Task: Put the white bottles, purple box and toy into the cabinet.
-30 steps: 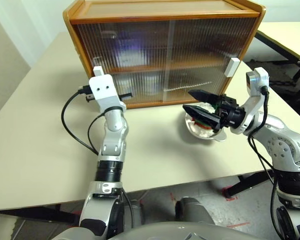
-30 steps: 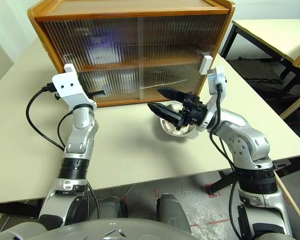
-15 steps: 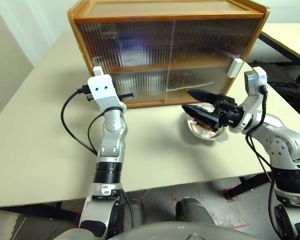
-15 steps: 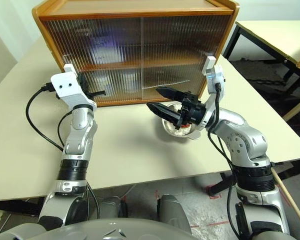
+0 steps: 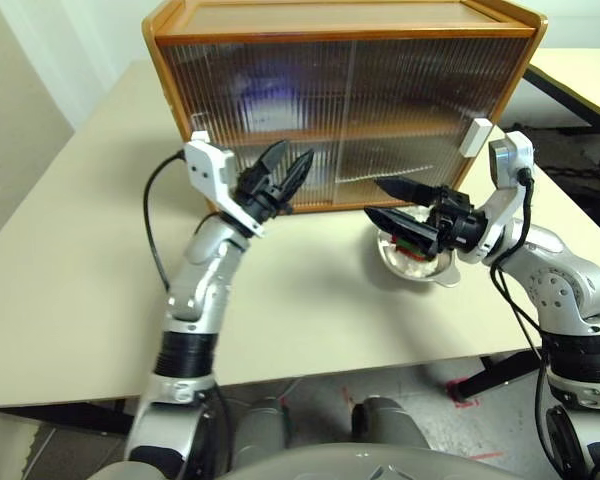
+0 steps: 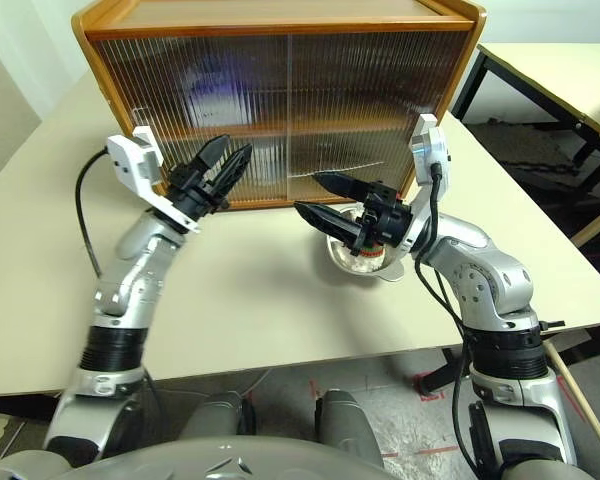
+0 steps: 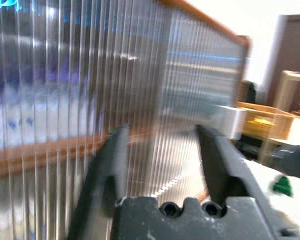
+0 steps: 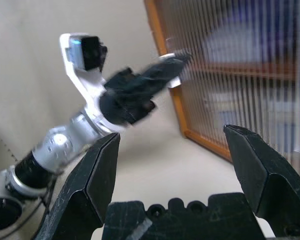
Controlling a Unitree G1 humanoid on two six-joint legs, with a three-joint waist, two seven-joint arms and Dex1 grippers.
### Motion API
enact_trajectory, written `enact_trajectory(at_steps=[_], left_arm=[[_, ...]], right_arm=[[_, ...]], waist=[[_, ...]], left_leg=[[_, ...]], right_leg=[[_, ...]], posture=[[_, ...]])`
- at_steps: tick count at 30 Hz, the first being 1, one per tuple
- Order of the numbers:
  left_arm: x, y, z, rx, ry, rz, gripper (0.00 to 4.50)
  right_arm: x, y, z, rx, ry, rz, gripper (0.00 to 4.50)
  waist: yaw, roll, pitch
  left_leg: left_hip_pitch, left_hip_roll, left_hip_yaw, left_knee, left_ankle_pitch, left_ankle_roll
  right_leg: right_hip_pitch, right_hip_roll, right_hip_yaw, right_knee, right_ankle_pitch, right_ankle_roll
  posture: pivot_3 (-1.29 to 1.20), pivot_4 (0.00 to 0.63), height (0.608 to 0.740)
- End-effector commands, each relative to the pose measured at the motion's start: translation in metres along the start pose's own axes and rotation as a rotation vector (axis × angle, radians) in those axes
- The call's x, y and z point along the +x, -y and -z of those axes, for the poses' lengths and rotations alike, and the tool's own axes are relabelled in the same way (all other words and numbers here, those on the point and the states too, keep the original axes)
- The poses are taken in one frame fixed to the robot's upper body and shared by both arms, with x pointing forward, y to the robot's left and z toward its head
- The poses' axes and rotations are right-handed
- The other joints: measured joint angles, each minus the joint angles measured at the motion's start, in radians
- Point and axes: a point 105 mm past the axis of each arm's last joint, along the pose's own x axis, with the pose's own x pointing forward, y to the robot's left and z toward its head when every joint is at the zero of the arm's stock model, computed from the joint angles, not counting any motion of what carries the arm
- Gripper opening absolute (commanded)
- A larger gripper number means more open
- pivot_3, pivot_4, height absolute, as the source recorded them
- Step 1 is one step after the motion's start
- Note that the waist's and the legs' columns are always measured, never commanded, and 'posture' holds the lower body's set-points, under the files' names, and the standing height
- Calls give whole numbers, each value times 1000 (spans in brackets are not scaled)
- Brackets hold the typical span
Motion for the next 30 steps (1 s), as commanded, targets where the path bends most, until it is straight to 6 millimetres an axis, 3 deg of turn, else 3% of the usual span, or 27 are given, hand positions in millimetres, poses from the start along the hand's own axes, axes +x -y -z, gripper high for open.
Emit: enact_trajectory(at_steps=[1,6,9,13,22,30], left_arm=[[-4,1,2,10,-40,82,4460],[-9,-21,1,158,-36,37,4460],[-7,-23,0,149,-17,45,4460],[-7,-14,-2,89,-9,88,4500],[-14,2,-11,26,-8,173,4500],[-20,9,-18,23,-31,221,4500]], right_arm=[[-6,13,-7,-44,22,77,4500],[-24,36,-12,-97,2,192,4500],[-37,51,-19,-117,1,267,4500],[-55,72,-27,-144,0,373,3593],[-71,100,-38,-175,-34,491,110],[-89,123,-43,-222,-103,568,50]], waist=[[-2,0,0],[-4,0,0],[-6,0,0],[-11,0,0],[-14,0,0],[-13,0,0]], left_leg=[[0,0,0,0,0,0],[0,0,0,0,0,0],[-1,0,0,0,0,1],[-1,0,0,0,0,1],[0,1,1,0,0,1],[0,1,2,0,1,1]], right_leg=[[0,0,0,0,0,0],[0,-1,1,-1,0,0],[0,-2,1,-1,0,0],[0,-3,2,-1,0,0],[0,-2,3,0,0,1],[0,-3,4,0,0,2]], posture=[[30,0,740],[19,0,740],[15,0,740],[11,0,740],[26,0,740],[44,0,740]])
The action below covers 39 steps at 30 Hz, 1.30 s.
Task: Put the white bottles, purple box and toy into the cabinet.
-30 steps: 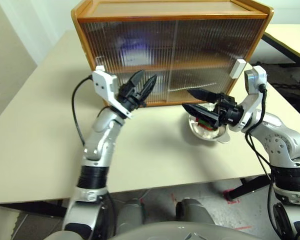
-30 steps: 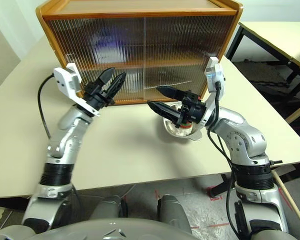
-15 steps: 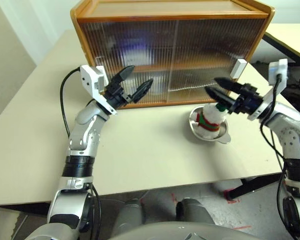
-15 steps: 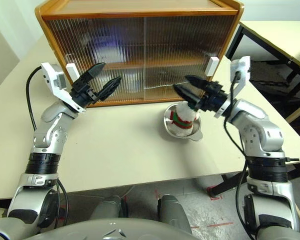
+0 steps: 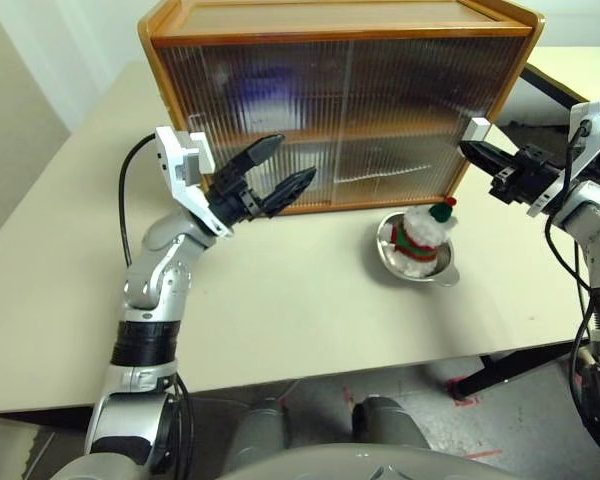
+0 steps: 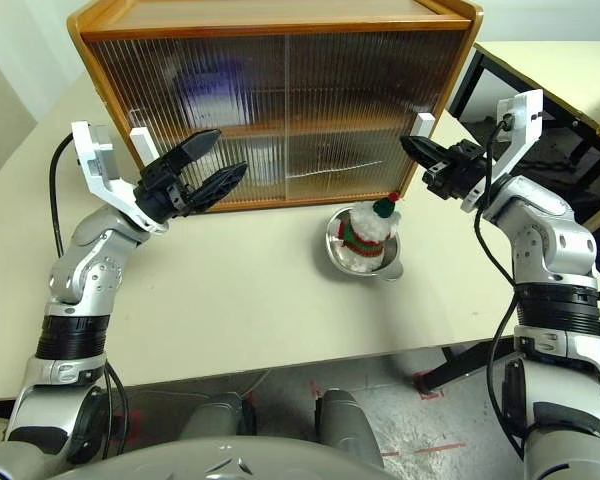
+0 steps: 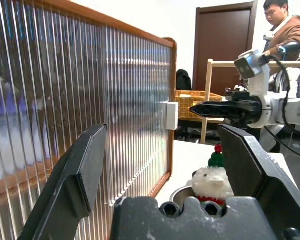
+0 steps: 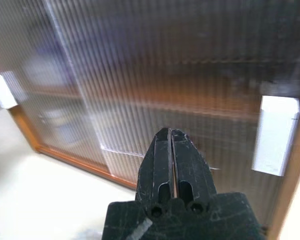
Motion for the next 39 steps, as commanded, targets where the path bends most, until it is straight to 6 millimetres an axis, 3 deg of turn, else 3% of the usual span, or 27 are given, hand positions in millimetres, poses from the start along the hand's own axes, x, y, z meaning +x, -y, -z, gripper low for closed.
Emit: enact_trajectory(at_steps=[1,10,18,33,39], left_arm=[[-4,3,-3,8,-14,20,4500],[-9,4,0,50,-46,27,4500],[-10,5,2,63,-63,26,4500],[-11,5,1,63,-74,15,4500],[-11,4,2,61,-71,11,4500]], right_arm=[[-3,18,-3,-49,-20,60,50],[-6,57,2,-100,-88,259,50],[2,67,11,-121,-110,323,50],[33,40,21,-90,-102,236,50],[48,18,22,-68,-98,166,50]], waist=[[0,0,0],[-1,0,0],[-1,0,0],[-2,0,0],[-2,1,0]], left_leg=[[0,0,0,0,0,0],[0,0,1,0,0,0],[0,0,1,0,0,0],[1,1,2,0,0,0],[1,1,2,0,0,0]], right_leg=[[0,0,0,0,0,0],[0,0,1,0,0,0],[0,0,2,0,1,-1],[0,0,3,1,2,-1],[-1,0,3,1,2,-1]], posture=[[45,0,740],[53,0,740],[60,0,740],[72,0,740],[69,0,740]])
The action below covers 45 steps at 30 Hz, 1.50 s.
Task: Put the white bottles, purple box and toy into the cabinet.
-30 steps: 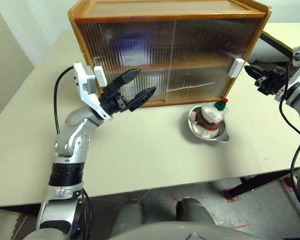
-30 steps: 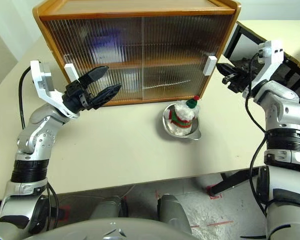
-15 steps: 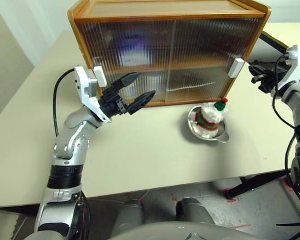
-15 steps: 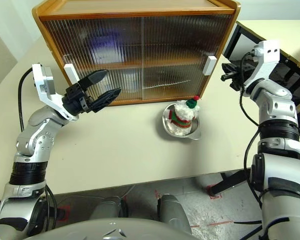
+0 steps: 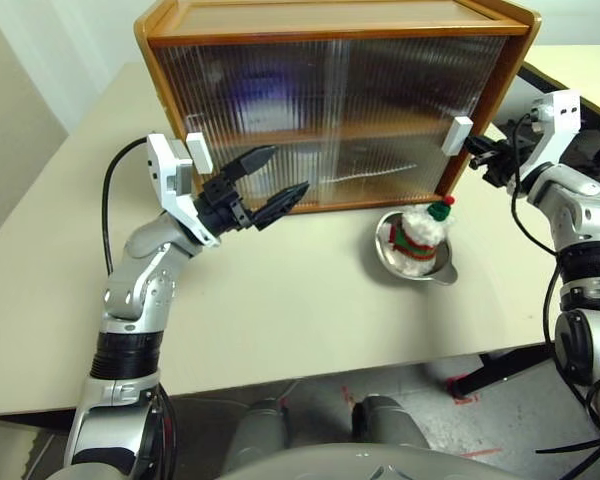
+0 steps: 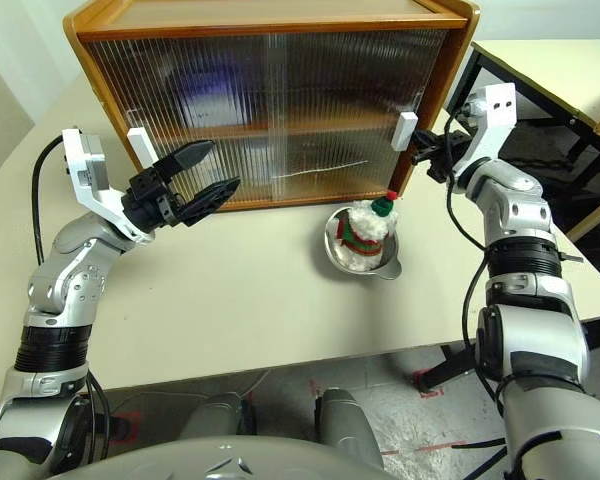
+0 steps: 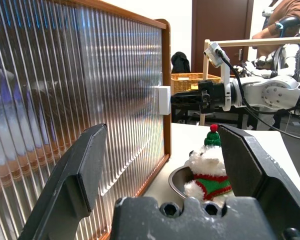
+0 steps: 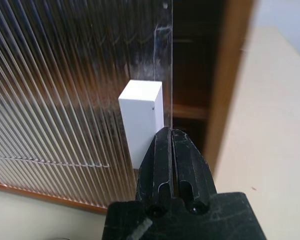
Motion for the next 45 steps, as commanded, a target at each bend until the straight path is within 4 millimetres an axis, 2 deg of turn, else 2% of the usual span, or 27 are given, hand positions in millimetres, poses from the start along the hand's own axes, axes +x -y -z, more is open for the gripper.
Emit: enact_trajectory(at_steps=[1,12,16,22,28,33,45], left_arm=[[1,3,1,5,-6,8,4500],[-1,2,1,6,-8,4,4500],[-4,0,1,11,-10,-6,4500],[-5,0,2,13,-10,-12,4500],[-5,-1,1,17,-11,-21,4500],[-3,0,1,19,-5,-23,4500],[-1,-1,1,24,-2,-29,4500]], right_arm=[[7,-18,-1,-2,-5,-50,50],[17,-60,0,16,-57,-161,50],[23,-85,3,28,-64,-223,50],[31,-103,5,40,-61,-257,50],[41,-130,0,58,-38,-319,50],[44,-143,3,52,-39,-360,50],[46,-151,4,58,-37,-380,50]], waist=[[0,0,0],[1,0,0],[1,0,0],[3,1,0],[1,1,0],[3,1,0],[3,1,1]], left_leg=[[0,0,0,0,0,0],[0,0,0,0,0,0],[0,0,0,-1,0,0],[0,0,0,-1,0,-1],[0,1,0,-1,-1,-1],[-1,1,0,-1,-1,-2],[-1,0,0,-1,-1,-3]], right_leg=[[0,0,0,0,0,0],[-1,0,0,0,0,0],[-1,0,-1,0,0,0],[-1,0,-1,1,0,0],[-1,0,-1,1,0,0],[-1,-1,-2,1,0,0],[-2,-1,-2,1,0,0]], posture=[[70,0,740],[76,0,740],[83,0,740],[89,0,740],[94,0,740],[98,0,740],[95,0,740]])
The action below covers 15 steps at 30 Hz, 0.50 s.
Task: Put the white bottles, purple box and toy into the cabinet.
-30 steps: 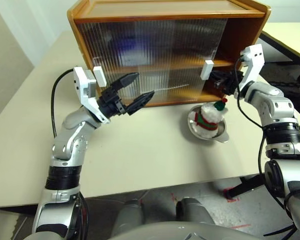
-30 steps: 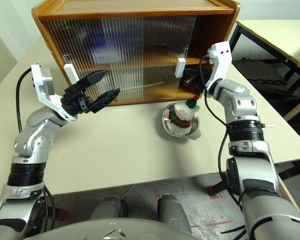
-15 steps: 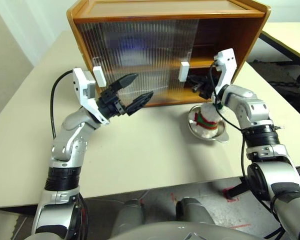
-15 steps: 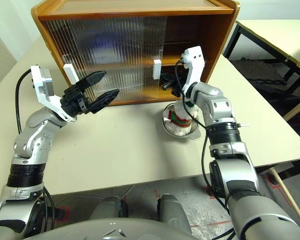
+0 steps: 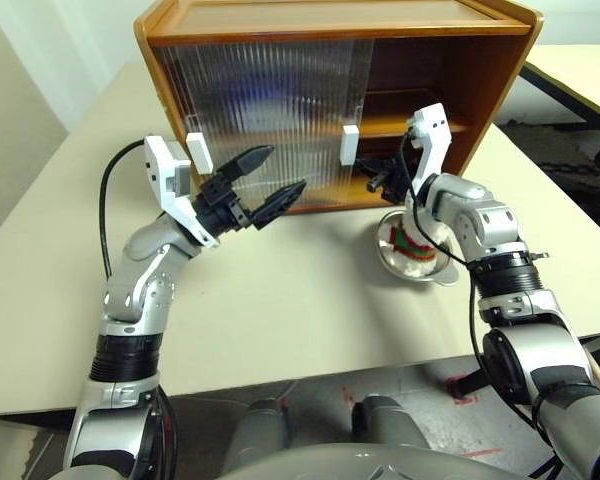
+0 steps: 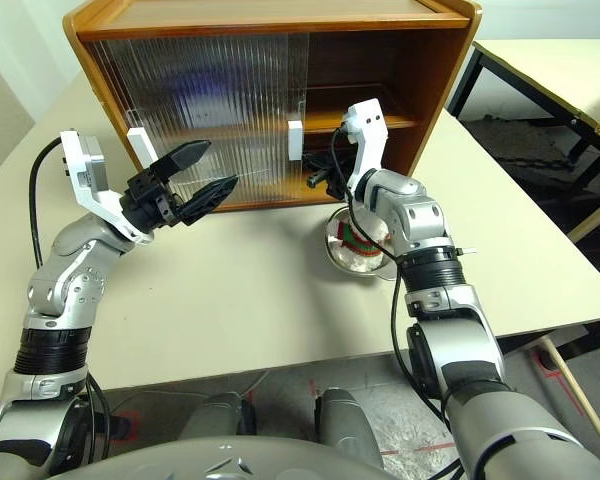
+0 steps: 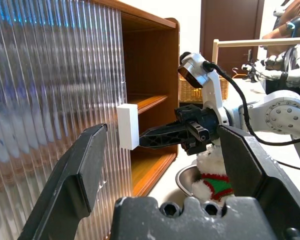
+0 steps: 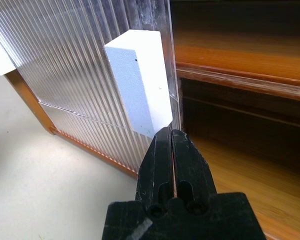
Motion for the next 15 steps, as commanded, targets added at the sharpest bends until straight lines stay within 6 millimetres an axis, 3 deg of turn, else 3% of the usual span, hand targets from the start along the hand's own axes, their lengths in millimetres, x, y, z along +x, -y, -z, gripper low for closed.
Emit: enact_trajectory(at_steps=[1,15], left_arm=[[2,2,-1,18,0,5,4500],[11,5,5,-9,17,36,4500]], right_arm=[[2,-2,-5,-21,12,-12,50],[-45,33,-56,-155,95,106,50]], waist=[[0,0,0],[-2,1,1]], left_leg=[[0,0,0,0,0,0],[-1,-1,0,0,0,0]], right_leg=[[0,0,0,0,0,0],[0,-1,-1,-1,-1,0]], posture=[[95,0,740],[24,0,740]])
